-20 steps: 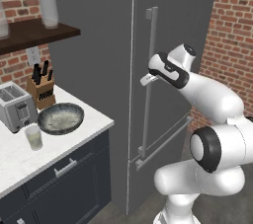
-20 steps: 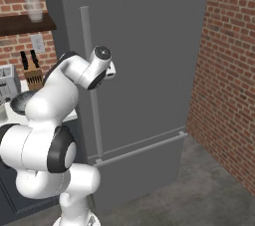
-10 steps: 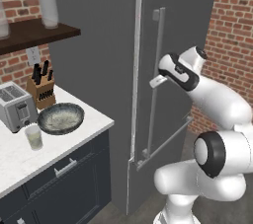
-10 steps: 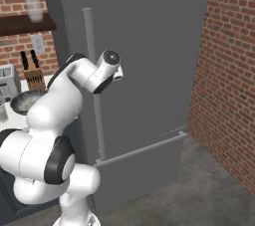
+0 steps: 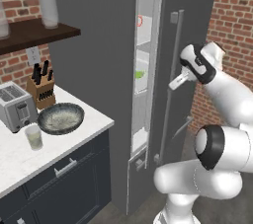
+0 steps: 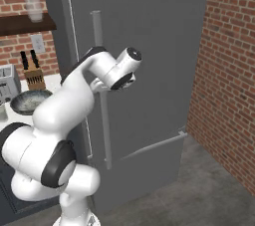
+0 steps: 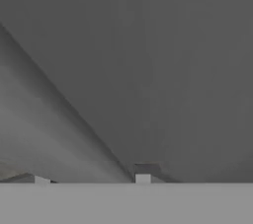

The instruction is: Grab a lemon wedge from the fridge and one ice cube from the ice bowl, and put them in the glass of lemonade.

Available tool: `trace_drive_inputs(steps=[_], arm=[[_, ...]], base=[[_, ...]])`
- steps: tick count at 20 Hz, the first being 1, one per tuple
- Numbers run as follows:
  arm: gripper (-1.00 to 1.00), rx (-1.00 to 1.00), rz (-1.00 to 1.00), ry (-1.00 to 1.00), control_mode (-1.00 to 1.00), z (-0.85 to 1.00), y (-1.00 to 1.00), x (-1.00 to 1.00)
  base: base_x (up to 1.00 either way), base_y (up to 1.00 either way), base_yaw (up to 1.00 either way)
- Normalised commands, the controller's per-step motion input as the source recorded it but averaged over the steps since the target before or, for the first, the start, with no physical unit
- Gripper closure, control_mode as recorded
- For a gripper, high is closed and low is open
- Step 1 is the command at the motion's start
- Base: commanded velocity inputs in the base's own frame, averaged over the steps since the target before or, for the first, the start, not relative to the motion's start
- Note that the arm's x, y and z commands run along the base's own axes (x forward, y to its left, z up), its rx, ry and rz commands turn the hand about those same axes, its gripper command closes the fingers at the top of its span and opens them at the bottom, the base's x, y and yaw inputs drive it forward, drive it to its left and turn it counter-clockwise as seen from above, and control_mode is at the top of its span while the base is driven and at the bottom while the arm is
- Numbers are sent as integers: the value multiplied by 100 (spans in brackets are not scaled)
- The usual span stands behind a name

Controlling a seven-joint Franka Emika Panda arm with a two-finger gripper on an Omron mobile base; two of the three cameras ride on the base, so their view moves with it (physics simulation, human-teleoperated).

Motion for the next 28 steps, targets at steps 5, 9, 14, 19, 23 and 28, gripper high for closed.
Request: trace_drive_inputs(steps=[5,9,14,19,23,28], arm=[[100,7,0,-15,-100,4,-99,0],[100,8,0,-18,-100,3,-90,0],[-100,4,-7,-17,-100,-5,-67,0],[-100,5,-15,-22,-100,10,-63,-19],[-100,9,-31,-29,-100,30,-61,-28],[-100,3,-39,-17,-100,41,-46,-16]], base=[[0,0,0],[0,0,0],[0,0,0],[0,0,0],[0,0,0],[0,0,0]])
